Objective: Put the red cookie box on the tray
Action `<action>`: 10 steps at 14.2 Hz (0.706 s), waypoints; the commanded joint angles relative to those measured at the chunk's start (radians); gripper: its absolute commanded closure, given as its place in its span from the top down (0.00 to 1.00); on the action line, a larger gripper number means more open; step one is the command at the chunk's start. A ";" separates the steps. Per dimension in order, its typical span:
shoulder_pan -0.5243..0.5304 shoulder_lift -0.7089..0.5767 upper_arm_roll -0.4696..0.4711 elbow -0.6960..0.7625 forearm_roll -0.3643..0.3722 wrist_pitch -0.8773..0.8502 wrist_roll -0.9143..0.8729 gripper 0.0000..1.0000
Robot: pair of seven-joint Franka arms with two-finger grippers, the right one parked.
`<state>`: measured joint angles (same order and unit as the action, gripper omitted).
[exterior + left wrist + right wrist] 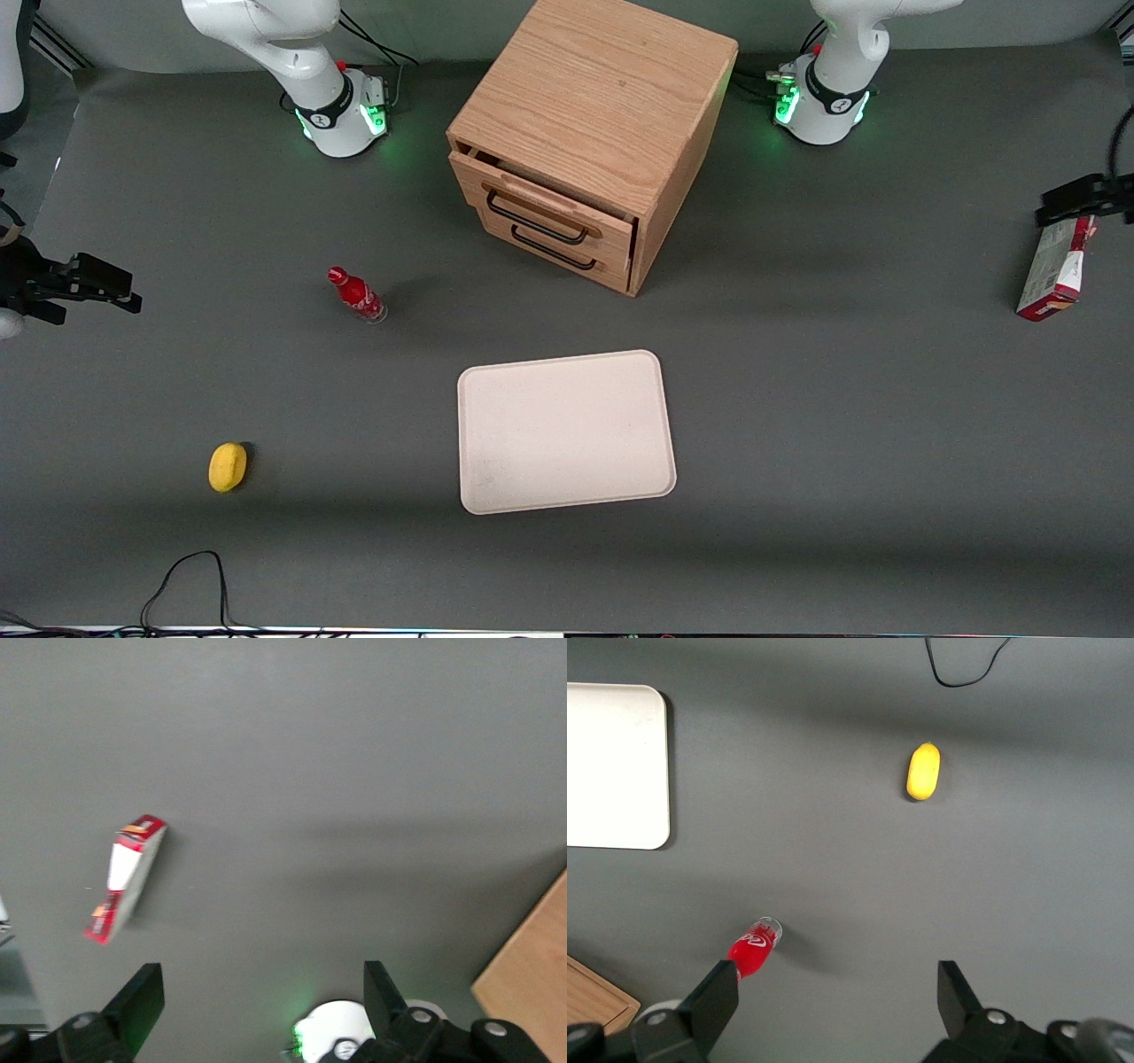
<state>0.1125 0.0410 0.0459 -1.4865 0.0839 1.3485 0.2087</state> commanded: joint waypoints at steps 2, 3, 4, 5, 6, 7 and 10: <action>0.214 0.075 0.002 0.129 0.025 -0.032 0.356 1.00; 0.267 0.114 0.002 0.171 0.037 -0.032 0.447 1.00; 0.320 0.153 0.002 0.213 0.043 -0.031 0.528 1.00; 0.361 0.189 0.002 0.251 0.043 -0.031 0.594 1.00; 0.393 0.213 0.002 0.271 0.043 -0.029 0.636 1.00; 0.416 0.221 0.002 0.270 0.043 -0.023 0.668 1.00; 0.443 0.224 0.002 0.223 0.048 0.013 0.678 1.00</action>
<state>0.5455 0.2552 0.0610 -1.2701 0.1120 1.3529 0.8672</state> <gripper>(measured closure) 0.000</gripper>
